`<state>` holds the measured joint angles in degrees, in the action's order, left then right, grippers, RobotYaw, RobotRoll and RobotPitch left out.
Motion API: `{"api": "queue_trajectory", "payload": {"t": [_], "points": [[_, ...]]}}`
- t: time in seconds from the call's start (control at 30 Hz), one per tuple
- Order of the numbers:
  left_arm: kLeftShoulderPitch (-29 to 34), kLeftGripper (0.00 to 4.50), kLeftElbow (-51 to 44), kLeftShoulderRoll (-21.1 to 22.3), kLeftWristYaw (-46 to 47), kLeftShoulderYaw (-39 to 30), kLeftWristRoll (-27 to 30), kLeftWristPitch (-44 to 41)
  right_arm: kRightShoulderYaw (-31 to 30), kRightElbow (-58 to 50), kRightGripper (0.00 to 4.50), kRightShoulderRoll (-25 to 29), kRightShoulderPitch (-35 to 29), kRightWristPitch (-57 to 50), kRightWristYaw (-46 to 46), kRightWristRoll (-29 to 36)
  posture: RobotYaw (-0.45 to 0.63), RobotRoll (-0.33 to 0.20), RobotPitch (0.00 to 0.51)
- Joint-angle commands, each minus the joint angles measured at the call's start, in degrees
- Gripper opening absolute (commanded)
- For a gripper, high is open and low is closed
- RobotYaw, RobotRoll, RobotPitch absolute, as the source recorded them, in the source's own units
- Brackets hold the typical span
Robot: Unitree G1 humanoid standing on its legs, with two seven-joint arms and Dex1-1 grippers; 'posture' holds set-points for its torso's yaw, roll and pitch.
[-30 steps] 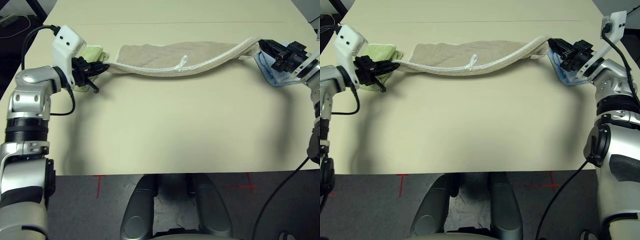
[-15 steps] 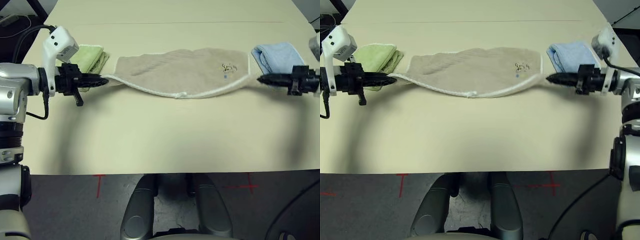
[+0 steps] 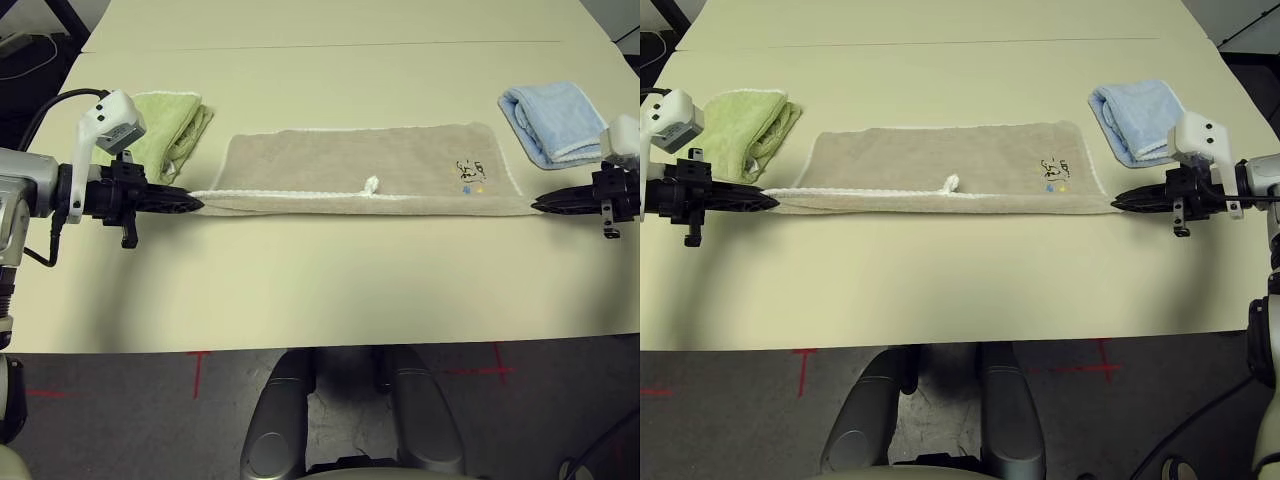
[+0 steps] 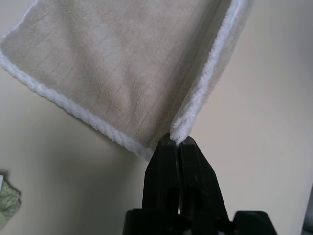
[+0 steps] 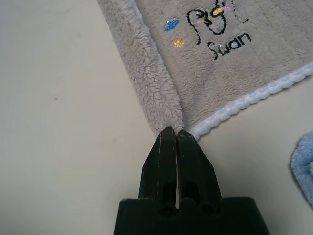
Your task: Fold the towel and set it aside.
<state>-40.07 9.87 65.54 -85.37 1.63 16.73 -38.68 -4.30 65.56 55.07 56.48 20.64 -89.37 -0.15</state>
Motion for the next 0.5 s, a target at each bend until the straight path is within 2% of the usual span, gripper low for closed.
{"api": "queue_trajectory", "payload": {"t": [0.03,0.17,0.3,0.4,0.5], "points": [[1.17,0.01,0.9,2.71,-1.22,0.74,-0.62,-0.43,-0.42,2.46,0.0,0.51,0.42,0.87,2.19,-2.37,0.01,0.0,0.304],[-0.15,0.01,2.49,1.88,-0.17,0.69,-1.21,0.87,0.66,3.63,0.0,-0.65,2.24,0.03,3.85,-2.17,0.01,0.0,0.3],[-4.94,0.01,7.04,-1.69,4.21,1.41,-3.62,5.0,3.82,4.69,0.0,-3.52,5.45,-3.39,7.31,0.57,0.01,0.0,0.296],[-8.65,0.01,11.62,-4.56,8.23,1.55,-6.13,9.37,5.91,5.62,0.0,-4.92,7.29,-4.52,14.09,0.9,0.0,0.0,0.291],[-10.12,0.01,14.33,-6.04,10.78,1.05,-7.32,11.99,6.94,6.06,0.0,-5.39,7.79,-5.45,16.55,0.97,0.0,0.0,0.288]]}}
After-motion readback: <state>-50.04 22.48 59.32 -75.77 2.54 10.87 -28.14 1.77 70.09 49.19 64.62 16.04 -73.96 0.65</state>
